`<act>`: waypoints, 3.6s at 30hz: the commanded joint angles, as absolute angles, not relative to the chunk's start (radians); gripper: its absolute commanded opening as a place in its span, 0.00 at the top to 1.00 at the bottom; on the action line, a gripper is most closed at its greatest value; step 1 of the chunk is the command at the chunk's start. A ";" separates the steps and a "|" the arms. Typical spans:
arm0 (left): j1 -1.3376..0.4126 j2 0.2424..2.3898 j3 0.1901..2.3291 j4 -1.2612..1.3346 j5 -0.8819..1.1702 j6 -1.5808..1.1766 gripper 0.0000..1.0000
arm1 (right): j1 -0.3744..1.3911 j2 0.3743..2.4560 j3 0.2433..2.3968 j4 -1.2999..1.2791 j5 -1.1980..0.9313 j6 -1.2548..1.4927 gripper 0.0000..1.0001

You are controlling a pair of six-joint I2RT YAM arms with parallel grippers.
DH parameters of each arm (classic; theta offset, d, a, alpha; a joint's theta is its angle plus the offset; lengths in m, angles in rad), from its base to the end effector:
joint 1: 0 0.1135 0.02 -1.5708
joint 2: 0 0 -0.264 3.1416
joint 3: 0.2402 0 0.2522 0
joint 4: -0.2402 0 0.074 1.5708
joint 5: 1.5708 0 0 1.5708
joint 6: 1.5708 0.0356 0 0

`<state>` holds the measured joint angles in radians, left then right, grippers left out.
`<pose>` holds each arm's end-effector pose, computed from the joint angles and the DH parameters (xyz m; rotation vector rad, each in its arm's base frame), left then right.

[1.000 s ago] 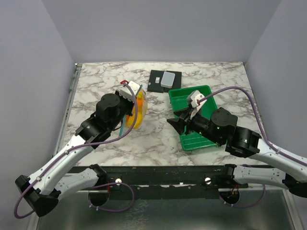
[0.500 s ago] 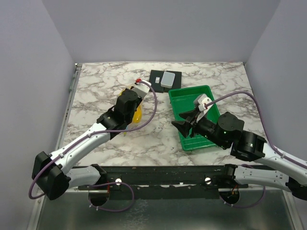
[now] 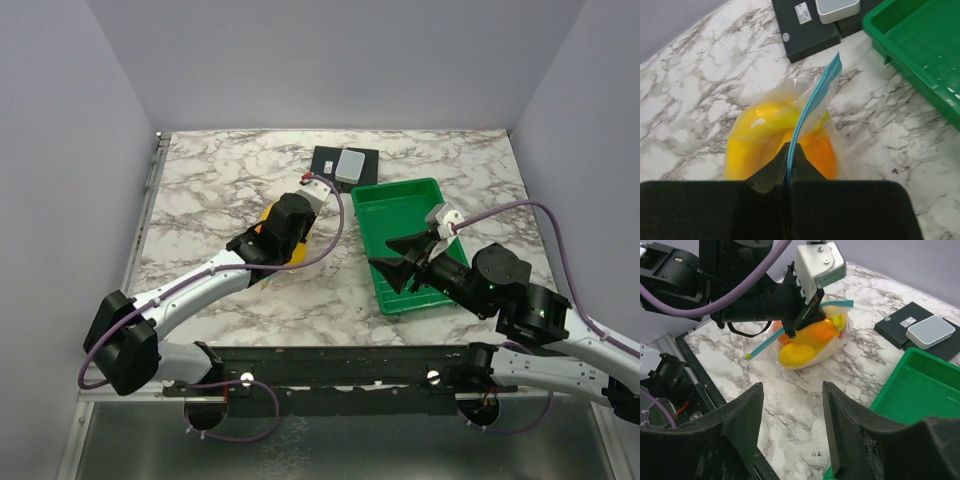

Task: Place the food in the zip-top bag and seal the zipper
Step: Place the zipper food storage bag at the center of the board, then reset both arms

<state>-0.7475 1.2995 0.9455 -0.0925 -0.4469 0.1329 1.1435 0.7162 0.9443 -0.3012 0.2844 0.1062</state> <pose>0.2272 -0.1896 0.2934 0.5788 1.8842 0.0508 0.0728 0.1358 0.3928 -0.6371 1.5660 0.7166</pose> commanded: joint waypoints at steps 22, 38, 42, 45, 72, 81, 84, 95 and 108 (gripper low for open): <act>-0.982 1.316 0.857 -0.096 -0.166 -0.291 0.24 | 1.140 0.644 0.852 -0.336 0.462 0.240 0.30; -0.976 1.226 1.044 -0.351 -0.194 -0.269 0.01 | 1.141 0.649 0.848 -0.393 0.618 0.357 0.16; -0.945 1.238 1.092 -0.398 -0.202 -0.257 0.01 | 1.140 0.700 0.877 -0.411 0.651 0.349 0.13; -0.906 1.238 1.104 -0.406 -0.189 -0.261 0.01 | 1.139 0.759 0.905 -0.418 0.668 0.330 0.09; -0.552 1.009 0.974 -0.369 -0.262 -0.376 0.01 | 0.397 0.934 1.021 -0.428 0.014 0.310 0.02; -0.538 0.892 0.895 -0.336 -0.351 -0.361 0.01 | 0.232 0.873 0.933 -0.415 -0.170 0.309 0.01; -0.537 0.856 0.867 -0.326 -0.371 -0.353 0.01 | 0.233 0.837 0.904 -0.405 -0.170 0.286 0.00; -0.537 0.802 0.819 -0.296 -0.336 -0.323 0.01 | 0.234 0.537 0.731 -0.239 -0.196 0.242 0.00; -0.537 0.818 0.825 -0.296 -0.294 -0.302 0.01 | 0.238 0.430 0.682 -0.210 -0.219 0.236 0.00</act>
